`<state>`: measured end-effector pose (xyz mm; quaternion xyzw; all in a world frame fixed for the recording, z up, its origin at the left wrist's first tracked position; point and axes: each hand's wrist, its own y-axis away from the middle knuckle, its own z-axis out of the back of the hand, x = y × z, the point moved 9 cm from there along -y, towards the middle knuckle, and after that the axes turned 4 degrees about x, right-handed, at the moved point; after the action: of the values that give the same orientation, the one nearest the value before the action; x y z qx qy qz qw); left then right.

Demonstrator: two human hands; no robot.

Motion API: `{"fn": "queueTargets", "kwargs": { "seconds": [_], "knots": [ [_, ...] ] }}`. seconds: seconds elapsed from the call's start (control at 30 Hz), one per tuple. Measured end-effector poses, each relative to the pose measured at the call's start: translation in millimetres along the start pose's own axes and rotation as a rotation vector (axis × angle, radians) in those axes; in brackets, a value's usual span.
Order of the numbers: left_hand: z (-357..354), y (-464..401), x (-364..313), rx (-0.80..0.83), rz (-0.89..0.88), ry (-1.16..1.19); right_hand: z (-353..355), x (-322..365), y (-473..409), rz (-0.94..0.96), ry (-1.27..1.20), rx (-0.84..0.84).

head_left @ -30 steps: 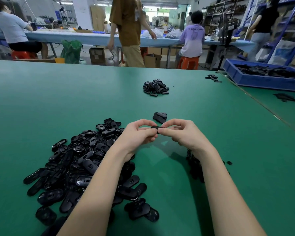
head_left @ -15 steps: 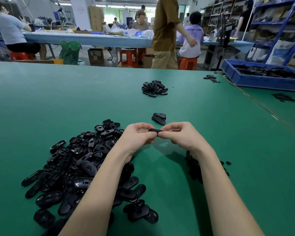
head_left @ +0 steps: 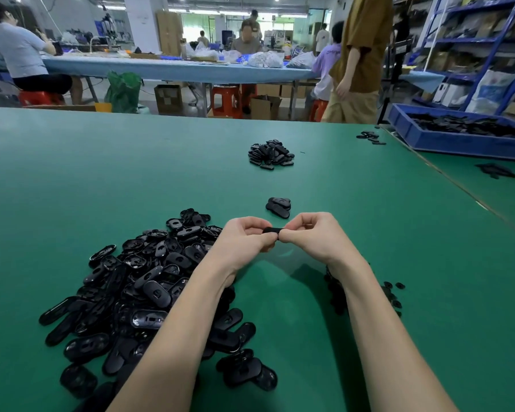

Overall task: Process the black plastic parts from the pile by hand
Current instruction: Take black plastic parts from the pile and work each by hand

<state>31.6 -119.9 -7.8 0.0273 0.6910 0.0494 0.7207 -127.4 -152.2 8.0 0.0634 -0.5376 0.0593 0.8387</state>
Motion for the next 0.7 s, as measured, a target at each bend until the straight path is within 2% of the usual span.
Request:
{"fn": "queueTargets", "kwargs": {
  "seconds": [0.13,0.27,0.4,0.53,0.63,0.7],
  "knots": [
    [0,-1,1,-0.037,-0.005,-0.026,-2,2,0,0.025,0.022,-0.014],
    [7,0,-2,-0.090,-0.049,0.011,-2,13,3,0.151,0.003,0.015],
    [10,-3,1,-0.113,-0.050,0.034,1,17,4,0.234,0.223,-0.059],
    [13,-3,1,-0.131,-0.065,0.017,6,15,2,0.200,0.391,-0.186],
    [22,-1,-9,-0.218,-0.126,-0.169,18,11,-11,0.118,0.462,-0.296],
    [21,0,-14,-0.217,-0.150,-0.277,18,6,-26,0.051,0.489,-0.297]
  ]
}}
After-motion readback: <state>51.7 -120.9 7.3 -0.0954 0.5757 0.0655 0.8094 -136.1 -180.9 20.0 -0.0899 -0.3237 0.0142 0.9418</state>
